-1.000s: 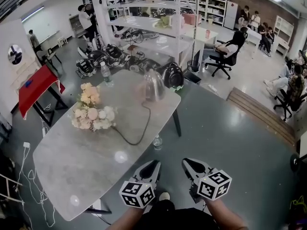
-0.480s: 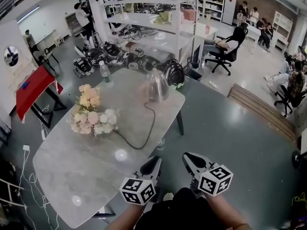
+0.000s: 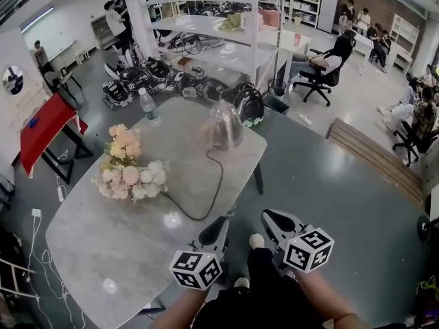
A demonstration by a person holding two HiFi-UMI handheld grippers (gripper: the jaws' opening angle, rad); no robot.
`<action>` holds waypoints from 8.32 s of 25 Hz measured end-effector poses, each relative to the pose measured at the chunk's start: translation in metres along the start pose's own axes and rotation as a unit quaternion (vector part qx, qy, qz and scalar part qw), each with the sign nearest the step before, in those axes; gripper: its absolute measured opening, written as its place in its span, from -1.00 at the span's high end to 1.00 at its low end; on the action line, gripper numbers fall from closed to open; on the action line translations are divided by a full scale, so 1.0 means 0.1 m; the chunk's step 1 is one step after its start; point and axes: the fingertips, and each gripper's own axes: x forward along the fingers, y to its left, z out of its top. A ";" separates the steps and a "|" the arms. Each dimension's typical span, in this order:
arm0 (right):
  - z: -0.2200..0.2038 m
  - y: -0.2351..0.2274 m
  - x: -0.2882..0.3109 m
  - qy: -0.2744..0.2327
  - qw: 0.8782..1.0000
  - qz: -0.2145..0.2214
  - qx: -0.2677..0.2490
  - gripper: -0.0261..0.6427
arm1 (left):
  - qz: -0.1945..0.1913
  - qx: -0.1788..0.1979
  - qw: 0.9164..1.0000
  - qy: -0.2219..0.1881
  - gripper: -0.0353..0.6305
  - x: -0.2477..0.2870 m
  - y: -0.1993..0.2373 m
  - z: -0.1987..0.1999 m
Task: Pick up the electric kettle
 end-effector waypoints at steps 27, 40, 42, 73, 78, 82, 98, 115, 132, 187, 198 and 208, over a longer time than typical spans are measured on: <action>0.71 -1.22 1.48 0.036 0.998 0.041 -0.015 0.90 | 0.103 -0.001 0.994 -0.023 0.76 1.56 1.07 0.64; 0.95 -1.75 2.23 0.057 0.996 0.057 -0.026 0.90 | 0.199 -0.001 0.980 -0.022 0.76 2.00 1.76 0.72; 1.02 -1.90 2.31 0.061 0.996 0.056 -0.025 0.89 | 0.215 -0.009 0.976 -0.021 0.76 2.09 1.83 0.71; 1.48 -2.53 3.57 0.030 0.998 0.056 0.026 0.42 | 0.322 -0.038 0.938 -0.120 0.27 2.45 2.73 0.98; 1.57 -2.54 3.74 0.019 0.998 0.050 0.041 0.40 | 0.321 -0.048 0.938 -0.122 0.26 2.48 2.84 0.97; 1.60 -2.54 3.81 0.013 0.998 0.049 0.047 0.39 | 0.312 -0.050 0.940 -0.128 0.26 2.49 2.87 0.98; 1.60 -2.51 3.90 0.029 0.997 0.052 0.039 0.66 | 0.274 -0.075 0.951 -0.124 0.48 2.59 2.82 1.03; 1.62 -2.50 3.89 0.055 0.996 0.059 0.028 0.66 | 0.306 -0.069 0.942 -0.121 0.53 2.57 2.80 1.06; 1.92 -2.25 3.71 0.018 0.997 0.073 0.007 0.66 | 0.294 -0.067 0.941 -0.153 0.53 2.41 2.63 1.34; 1.34 -1.16 1.39 -0.034 0.999 -0.001 0.024 0.66 | 0.194 -0.041 0.974 -0.109 0.53 0.81 1.15 0.81; 1.14 -1.12 1.08 -0.035 0.999 0.000 0.027 0.66 | 0.192 -0.043 0.974 -0.109 0.53 0.64 0.94 0.59; 0.99 -0.96 0.83 -0.038 0.999 -0.001 0.020 0.66 | 0.191 -0.042 0.974 -0.115 0.53 0.40 0.81 0.48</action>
